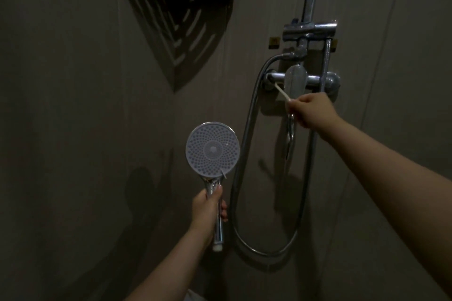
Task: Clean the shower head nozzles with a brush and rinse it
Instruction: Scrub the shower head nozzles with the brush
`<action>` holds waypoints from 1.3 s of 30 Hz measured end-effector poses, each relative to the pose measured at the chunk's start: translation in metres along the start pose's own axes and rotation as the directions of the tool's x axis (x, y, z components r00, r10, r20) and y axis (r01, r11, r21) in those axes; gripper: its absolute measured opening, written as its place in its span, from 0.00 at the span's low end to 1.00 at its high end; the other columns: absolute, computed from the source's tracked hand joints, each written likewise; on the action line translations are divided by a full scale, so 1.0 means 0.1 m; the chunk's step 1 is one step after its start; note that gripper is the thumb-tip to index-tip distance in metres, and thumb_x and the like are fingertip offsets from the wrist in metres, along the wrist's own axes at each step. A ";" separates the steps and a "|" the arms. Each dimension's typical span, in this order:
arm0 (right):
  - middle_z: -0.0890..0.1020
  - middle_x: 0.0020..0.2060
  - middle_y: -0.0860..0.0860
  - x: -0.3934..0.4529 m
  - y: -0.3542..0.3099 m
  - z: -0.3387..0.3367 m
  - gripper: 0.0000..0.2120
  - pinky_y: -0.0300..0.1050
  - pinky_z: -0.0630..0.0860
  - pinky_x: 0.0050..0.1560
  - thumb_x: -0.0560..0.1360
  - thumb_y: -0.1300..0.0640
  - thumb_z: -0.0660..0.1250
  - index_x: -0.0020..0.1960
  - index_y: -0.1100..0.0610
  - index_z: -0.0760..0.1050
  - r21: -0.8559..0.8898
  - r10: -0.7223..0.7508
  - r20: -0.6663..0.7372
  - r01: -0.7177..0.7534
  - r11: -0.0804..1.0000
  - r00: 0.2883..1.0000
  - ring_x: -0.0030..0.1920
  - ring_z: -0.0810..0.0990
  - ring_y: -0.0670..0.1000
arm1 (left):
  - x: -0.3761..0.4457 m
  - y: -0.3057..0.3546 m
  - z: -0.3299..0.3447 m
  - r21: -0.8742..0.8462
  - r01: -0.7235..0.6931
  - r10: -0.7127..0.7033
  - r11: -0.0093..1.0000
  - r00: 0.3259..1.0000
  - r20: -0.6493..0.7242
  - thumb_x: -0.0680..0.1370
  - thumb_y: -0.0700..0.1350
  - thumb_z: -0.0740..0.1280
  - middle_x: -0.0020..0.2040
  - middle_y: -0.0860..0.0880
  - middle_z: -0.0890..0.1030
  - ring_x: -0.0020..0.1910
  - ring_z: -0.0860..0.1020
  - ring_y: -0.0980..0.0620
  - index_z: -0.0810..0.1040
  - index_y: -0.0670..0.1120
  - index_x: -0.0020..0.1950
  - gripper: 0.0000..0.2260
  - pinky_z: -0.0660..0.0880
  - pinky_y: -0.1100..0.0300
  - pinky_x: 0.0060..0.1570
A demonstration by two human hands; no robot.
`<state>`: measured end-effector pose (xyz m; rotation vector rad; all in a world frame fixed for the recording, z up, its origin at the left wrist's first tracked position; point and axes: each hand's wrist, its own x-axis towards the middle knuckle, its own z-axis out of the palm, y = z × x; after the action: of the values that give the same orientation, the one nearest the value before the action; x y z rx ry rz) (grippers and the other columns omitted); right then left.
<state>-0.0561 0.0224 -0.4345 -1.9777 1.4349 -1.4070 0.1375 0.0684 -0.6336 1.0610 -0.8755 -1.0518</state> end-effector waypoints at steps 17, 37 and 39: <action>0.75 0.34 0.48 -0.17 -0.13 0.64 0.04 0.39 0.66 0.34 0.78 0.55 0.62 0.47 0.54 0.73 -0.211 -0.201 0.050 0.207 0.955 0.978 0.34 0.73 0.46 | 0.08 0.53 -0.13 -0.021 0.036 -0.037 0.999 0.997 -0.069 0.79 0.44 0.61 0.28 0.47 0.71 0.20 0.69 0.55 0.70 0.46 0.38 0.10 0.67 0.65 0.21; 0.81 0.44 0.58 0.82 -3.25 -0.51 0.16 0.49 0.74 0.46 0.80 0.50 0.54 0.49 0.58 0.77 -0.403 -0.029 0.595 0.330 0.853 0.803 0.46 0.79 0.59 | -0.73 4.31 -0.04 -0.030 0.216 -0.218 0.976 0.966 -0.139 0.79 0.44 0.60 0.25 0.47 0.70 0.20 0.66 0.53 0.69 0.45 0.39 0.09 0.64 0.64 0.22; 0.81 0.46 0.58 0.84 -3.40 -0.61 0.17 0.49 0.74 0.46 0.80 0.49 0.53 0.50 0.58 0.77 -0.420 -0.019 0.592 0.328 0.846 0.806 0.47 0.79 0.59 | -0.80 4.50 -0.05 -0.021 0.215 -0.216 0.976 0.965 -0.152 0.79 0.44 0.60 0.25 0.47 0.70 0.20 0.66 0.53 0.69 0.45 0.39 0.09 0.64 0.65 0.22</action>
<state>0.0760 0.1178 -0.1188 -2.6150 1.4279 -0.3891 0.2279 0.2081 -0.2082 1.2371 -0.6437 -1.1345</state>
